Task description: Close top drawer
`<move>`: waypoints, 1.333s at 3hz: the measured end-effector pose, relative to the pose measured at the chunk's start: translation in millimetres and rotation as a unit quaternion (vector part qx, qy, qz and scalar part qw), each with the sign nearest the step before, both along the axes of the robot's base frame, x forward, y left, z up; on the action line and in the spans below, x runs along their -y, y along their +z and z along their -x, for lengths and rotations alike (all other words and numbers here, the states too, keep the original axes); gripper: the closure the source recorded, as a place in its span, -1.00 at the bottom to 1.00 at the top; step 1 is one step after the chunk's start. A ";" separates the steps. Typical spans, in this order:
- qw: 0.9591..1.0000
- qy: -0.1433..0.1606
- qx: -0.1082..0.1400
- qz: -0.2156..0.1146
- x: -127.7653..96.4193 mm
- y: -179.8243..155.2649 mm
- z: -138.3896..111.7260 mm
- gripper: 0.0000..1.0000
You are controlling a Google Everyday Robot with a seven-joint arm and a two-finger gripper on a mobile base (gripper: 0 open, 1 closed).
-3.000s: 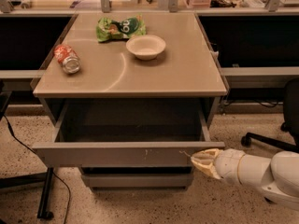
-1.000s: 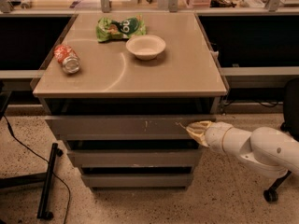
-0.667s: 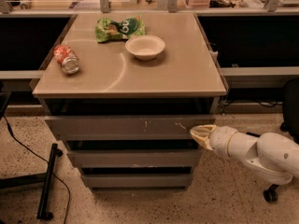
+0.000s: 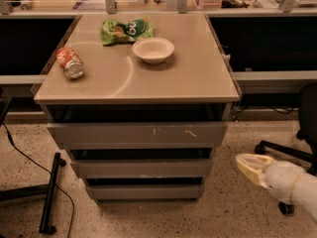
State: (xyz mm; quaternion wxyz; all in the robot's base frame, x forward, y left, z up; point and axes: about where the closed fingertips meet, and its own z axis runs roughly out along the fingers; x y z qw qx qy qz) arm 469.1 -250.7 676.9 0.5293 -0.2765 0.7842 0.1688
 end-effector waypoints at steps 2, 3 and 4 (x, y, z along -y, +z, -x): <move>0.999 -0.042 0.001 0.000 37.3 0.7 22.5 -0.28; 0.999 -0.042 0.001 0.000 37.3 0.7 22.5 -0.75; 0.999 -0.042 0.001 0.000 37.3 0.7 22.5 -1.00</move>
Offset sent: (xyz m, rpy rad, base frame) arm -0.0225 -0.0370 0.0011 -0.0004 -0.0012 -0.0826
